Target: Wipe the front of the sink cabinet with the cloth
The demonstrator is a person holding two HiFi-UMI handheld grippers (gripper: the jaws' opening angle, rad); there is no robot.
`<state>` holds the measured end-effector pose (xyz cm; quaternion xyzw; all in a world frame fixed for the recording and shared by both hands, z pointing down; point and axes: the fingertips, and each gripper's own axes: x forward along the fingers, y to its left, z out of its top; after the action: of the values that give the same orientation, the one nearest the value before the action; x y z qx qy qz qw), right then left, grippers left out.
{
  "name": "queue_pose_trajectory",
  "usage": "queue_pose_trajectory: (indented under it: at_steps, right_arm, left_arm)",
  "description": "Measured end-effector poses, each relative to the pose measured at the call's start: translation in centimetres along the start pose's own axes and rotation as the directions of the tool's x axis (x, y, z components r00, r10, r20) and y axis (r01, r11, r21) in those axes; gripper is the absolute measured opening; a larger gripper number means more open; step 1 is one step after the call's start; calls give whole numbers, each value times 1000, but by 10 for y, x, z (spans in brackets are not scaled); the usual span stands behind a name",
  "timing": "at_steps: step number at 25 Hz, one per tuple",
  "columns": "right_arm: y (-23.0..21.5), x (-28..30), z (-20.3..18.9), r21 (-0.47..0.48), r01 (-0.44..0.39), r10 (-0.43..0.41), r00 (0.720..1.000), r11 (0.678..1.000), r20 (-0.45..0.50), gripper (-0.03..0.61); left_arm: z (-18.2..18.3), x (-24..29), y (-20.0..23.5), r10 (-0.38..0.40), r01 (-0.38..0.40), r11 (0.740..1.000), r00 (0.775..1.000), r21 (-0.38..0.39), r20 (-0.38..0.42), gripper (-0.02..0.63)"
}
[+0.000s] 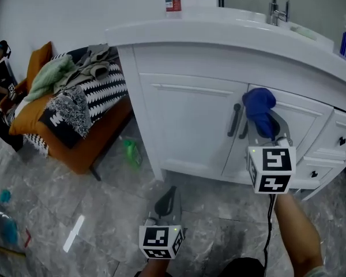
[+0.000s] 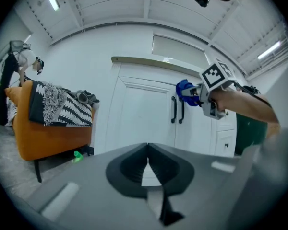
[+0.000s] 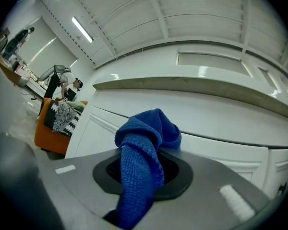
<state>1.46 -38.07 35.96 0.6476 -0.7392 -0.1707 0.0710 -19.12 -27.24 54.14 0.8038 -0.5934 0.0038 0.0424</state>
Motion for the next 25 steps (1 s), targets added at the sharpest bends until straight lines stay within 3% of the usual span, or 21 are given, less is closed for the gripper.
queue_pose_trajectory:
  at_steps: [8, 14, 25]
  right_arm:
    - [80, 34, 16, -82, -107, 107, 994, 991, -7, 87]
    - [122, 52, 23, -28, -159, 160, 987, 987, 20, 87]
    - [196, 64, 46, -71, -277, 283, 954, 958, 94, 88]
  left_arm:
    - [15, -20, 42, 60, -59, 997, 998, -47, 14, 11]
    - [33, -40, 68, 94, -90, 993, 994, -70, 49, 11]
    - [43, -52, 85, 130, -122, 987, 989, -103, 71, 11]
